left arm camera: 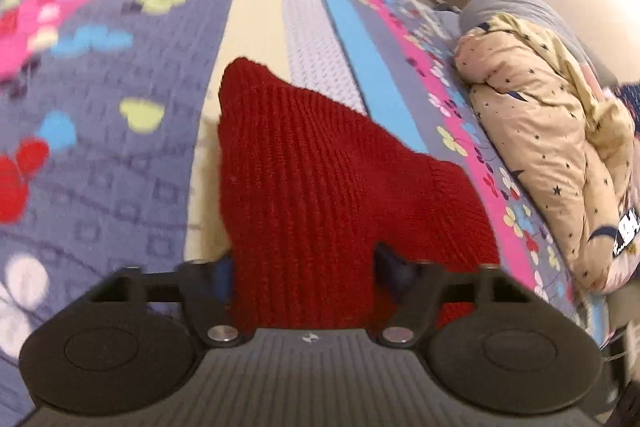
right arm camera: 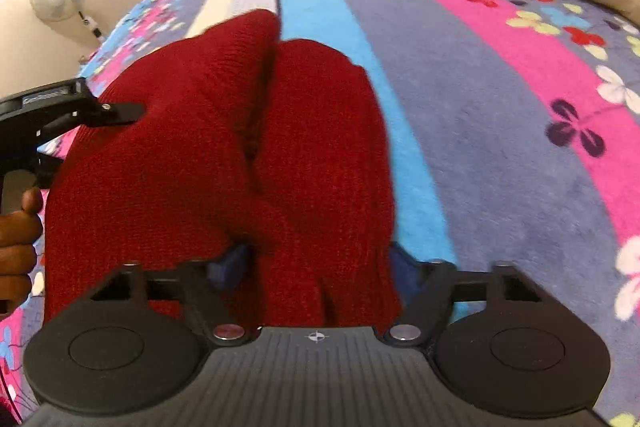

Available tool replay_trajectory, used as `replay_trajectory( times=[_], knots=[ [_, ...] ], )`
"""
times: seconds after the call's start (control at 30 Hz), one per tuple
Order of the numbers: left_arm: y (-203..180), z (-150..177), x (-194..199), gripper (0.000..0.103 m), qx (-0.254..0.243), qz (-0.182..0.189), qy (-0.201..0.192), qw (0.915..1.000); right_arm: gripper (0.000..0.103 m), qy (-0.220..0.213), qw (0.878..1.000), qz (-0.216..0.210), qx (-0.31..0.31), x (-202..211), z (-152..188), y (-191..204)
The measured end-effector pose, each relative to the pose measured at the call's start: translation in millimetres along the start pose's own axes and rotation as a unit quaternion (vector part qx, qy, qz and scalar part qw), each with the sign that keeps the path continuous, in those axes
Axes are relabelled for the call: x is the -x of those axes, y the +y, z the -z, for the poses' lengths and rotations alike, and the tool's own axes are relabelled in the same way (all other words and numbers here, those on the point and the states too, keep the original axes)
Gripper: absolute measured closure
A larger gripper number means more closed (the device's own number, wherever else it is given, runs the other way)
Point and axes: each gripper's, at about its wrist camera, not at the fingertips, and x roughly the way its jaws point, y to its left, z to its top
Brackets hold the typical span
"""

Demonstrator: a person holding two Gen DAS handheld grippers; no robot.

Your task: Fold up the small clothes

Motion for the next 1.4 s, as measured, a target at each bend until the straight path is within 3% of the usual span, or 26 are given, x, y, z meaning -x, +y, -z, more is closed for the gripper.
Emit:
replay_trajectory(
  times=[0.07, 0.13, 0.27, 0.4, 0.5, 0.57, 0.63, 0.73, 0.83, 0.87, 0.93, 0.97, 1.0, 1.07, 1.13, 1.23, 1.3, 1.37, 1.4],
  knots=[
    [-3.7, -4.7, 13.2, 0.047, -0.011, 0.006, -0.007, 0.9999, 0.057, -0.015, 1.0, -0.003, 0.008, 3.4, 0.1, 8.0],
    [-8.3, -8.9, 34.3, 0.048, -0.038, -0.003, -0.027, 0.9989, 0.065, -0.035, 0.999, -0.034, -0.009, 8.7, -2.5, 11.9],
    [6.8, -27.3, 78.6, 0.048, -0.07, -0.044, -0.073, 0.994, 0.068, -0.055, 0.992, -0.115, 0.009, 6.7, -4.3, 42.6],
    [48.6, -47.5, 106.8, 0.043, -0.074, -0.082, -0.076, 0.991, 0.069, -0.044, 0.983, -0.172, 0.05, -7.8, 0.1, 88.9],
    [86.0, -56.7, 116.6, 0.044, -0.036, -0.135, -0.062, 0.9882, 0.068, -0.023, 0.984, -0.167, 0.063, -19.3, 3.6, 108.7],
    [96.3, -50.7, 140.6, 0.043, -0.039, -0.172, -0.102, 0.979, 0.067, -0.006, 0.984, -0.166, 0.064, -25.6, 4.7, 113.4],
    [96.0, -37.4, 161.3, 0.043, -0.05, -0.162, -0.116, 0.9787, 0.067, -0.001, 0.987, -0.145, 0.068, -25.7, 5.1, 116.8],
    [81.2, 2.9, 168.4, 0.044, -0.103, -0.141, -0.103, 0.9792, 0.066, 0.006, 0.987, -0.15, 0.057, -24.7, 6.2, 112.1],
    [69.5, 49.6, 126.0, 0.043, -0.176, -0.166, -0.061, 0.9684, 0.066, 0.007, 0.988, -0.144, 0.061, -24.8, 5.8, 109.2],
    [66.3, 66.6, 109.8, 0.04, -0.214, -0.182, -0.06, 0.958, 0.064, 0.009, 0.988, -0.14, 0.062, -27.1, 6.1, 108.0],
    [49.9, 89.5, 108.1, 0.04, -0.286, -0.221, -0.083, 0.9287, 0.059, 0.008, 0.989, -0.136, 0.06, -24.2, 8.8, 105.4],
    [40.2, 92.0, 115.3, 0.04, -0.301, -0.233, -0.087, 0.9205, 0.057, 0.006, 0.989, -0.134, 0.06, -20.9, 10.1, 103.9],
    [33.1, 95.1, 126.9, 0.04, -0.305, -0.234, -0.095, 0.918, 0.056, 0.002, 0.989, -0.132, 0.062, -16.4, 11.1, 103.6],
    [27.5, 104.2, 155.5, 0.04, -0.295, -0.207, -0.126, 0.9241, 0.055, -0.007, 0.988, -0.132, 0.074, -7.9, 12.9, 102.4],
    [33.6, 114.7, 163.7, 0.04, -0.274, -0.197, -0.118, 0.9338, 0.056, -0.006, 0.988, -0.12, 0.098, -8.0, 16.8, 105.0],
    [59.3, 138.2, 126.1, 0.039, -0.249, -0.206, -0.003, 0.9463, 0.056, 0.007, 0.989, -0.112, 0.099, -10.2, 21.5, 104.4],
    [63.1, 143.0, 132.9, 0.038, -0.224, -0.204, -0.014, 0.9529, 0.054, 0.014, 0.99, -0.107, 0.093, -3.8, 22.5, 102.7],
    [51.1, 137.1, 155.5, 0.037, -0.215, -0.204, -0.03, 0.9545, 0.038, 0.013, 0.991, -0.081, 0.104, 7.6, 23.1, 102.1],
    [44.3, 137.1, 171.9, 0.033, -0.215, -0.206, -0.054, 0.9531, 0.036, 0.01, 0.991, -0.07, 0.113, 15.1, 23.5, 101.7]
  ],
)
